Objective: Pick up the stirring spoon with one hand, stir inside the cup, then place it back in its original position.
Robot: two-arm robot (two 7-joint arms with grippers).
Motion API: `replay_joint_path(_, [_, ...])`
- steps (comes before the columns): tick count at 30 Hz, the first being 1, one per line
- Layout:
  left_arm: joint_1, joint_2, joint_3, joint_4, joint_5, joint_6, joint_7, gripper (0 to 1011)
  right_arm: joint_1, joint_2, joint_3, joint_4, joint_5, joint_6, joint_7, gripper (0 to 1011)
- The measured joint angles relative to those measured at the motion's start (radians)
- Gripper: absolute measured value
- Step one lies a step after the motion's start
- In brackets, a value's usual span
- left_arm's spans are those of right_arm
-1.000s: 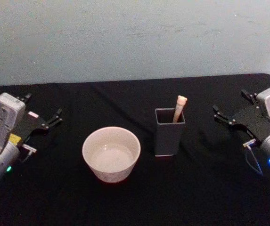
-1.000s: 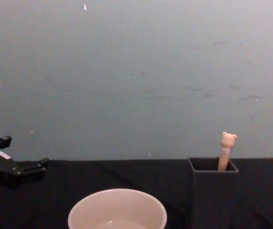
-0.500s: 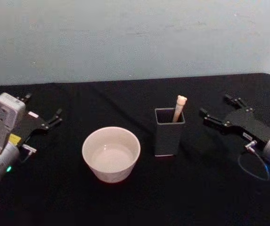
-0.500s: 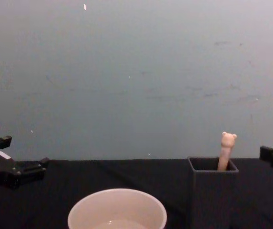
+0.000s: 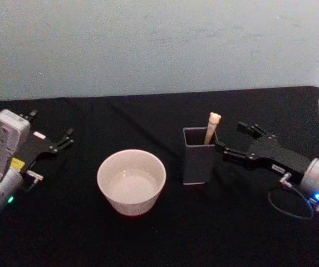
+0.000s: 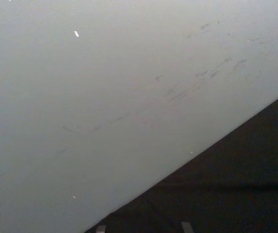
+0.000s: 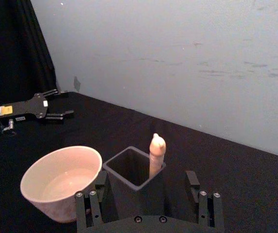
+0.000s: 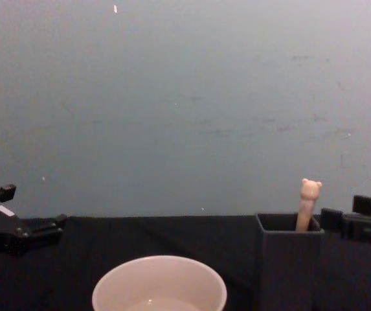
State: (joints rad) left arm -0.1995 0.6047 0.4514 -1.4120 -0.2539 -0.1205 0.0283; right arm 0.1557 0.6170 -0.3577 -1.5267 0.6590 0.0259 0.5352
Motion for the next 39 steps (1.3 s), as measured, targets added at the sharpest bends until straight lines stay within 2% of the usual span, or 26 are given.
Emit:
replay_joint_path(7, [0.000,0.000,0.000,0.000,0.000,0.000,0.000,1001,0.074,-0.059,-0.030,0.076,-0.049,-0.028,0.005,1002])
replay_joint_path(18, [0.000,0.000,0.000,0.000,0.000,0.000,0.000,1002,0.155,-0.131,-0.056,0.182,-0.085,-0.059,0.035,1002])
replay_joint_path(27, [0.000,0.000,0.000,0.000,0.000,0.000,0.000,1001,0.175,-0.150,-0.061,0.214,-0.094,-0.059,0.047,1002])
replay_joint_path(39, [0.000,0.000,0.000,0.000,0.000,0.000,0.000,1001,0.174,-0.150,-0.061,0.213,-0.098,-0.057,0.044,1002])
